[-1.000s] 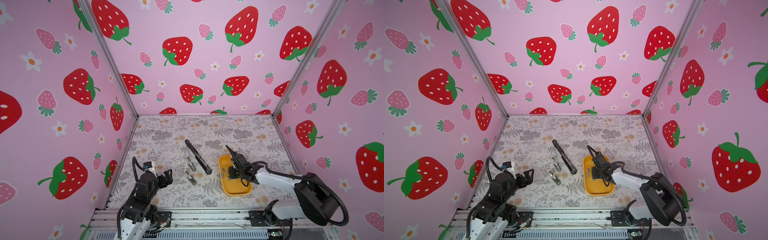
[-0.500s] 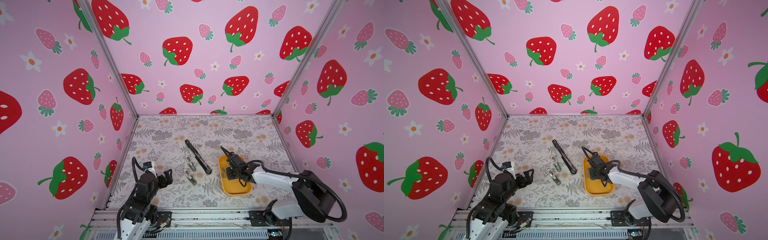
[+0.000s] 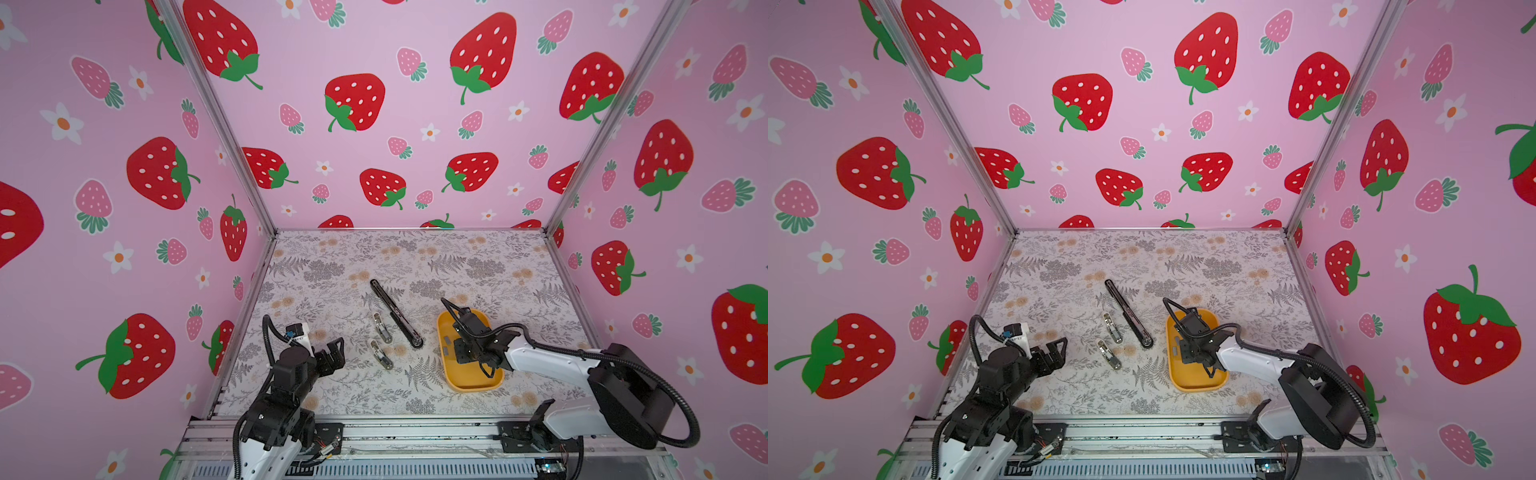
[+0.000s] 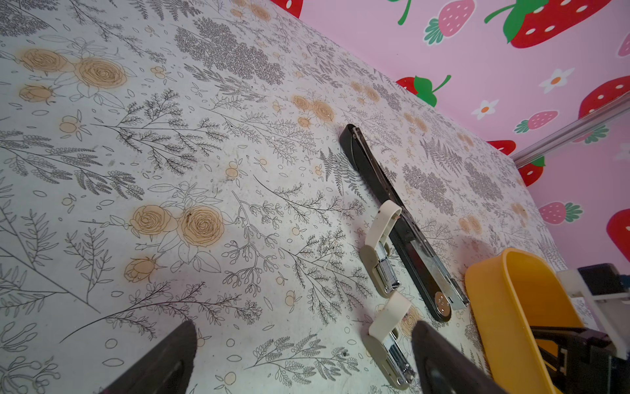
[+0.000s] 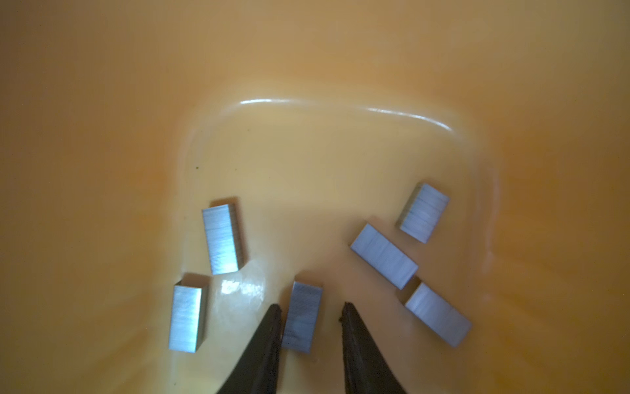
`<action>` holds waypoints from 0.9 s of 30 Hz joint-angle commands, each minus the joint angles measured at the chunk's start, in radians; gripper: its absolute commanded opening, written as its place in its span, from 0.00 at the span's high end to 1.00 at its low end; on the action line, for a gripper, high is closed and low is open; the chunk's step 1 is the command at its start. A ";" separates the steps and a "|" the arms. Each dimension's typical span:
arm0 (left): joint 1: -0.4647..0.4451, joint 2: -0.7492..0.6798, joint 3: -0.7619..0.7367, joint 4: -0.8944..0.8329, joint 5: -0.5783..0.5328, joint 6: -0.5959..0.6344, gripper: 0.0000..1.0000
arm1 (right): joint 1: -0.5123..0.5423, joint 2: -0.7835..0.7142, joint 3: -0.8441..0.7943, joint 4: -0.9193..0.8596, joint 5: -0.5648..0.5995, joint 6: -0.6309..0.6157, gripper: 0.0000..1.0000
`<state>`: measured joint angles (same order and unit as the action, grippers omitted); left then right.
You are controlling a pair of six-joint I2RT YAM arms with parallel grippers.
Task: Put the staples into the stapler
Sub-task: 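Lower the right gripper and grasp a grey staple strip in the tray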
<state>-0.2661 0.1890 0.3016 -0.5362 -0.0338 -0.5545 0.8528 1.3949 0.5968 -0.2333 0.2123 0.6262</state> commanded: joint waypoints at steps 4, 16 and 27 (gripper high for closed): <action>-0.004 -0.011 -0.011 -0.003 -0.011 -0.012 0.01 | 0.012 0.018 -0.002 -0.022 0.024 0.018 0.72; -0.004 -0.008 -0.011 -0.003 -0.009 -0.011 0.01 | 0.020 0.062 0.003 -0.017 0.031 0.016 0.79; -0.003 -0.008 -0.011 -0.003 -0.011 -0.011 0.01 | 0.028 0.079 0.004 -0.020 0.046 0.019 0.86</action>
<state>-0.2661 0.1883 0.3016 -0.5362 -0.0338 -0.5545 0.8734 1.4403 0.6121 -0.1898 0.2558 0.6319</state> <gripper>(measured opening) 0.994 0.145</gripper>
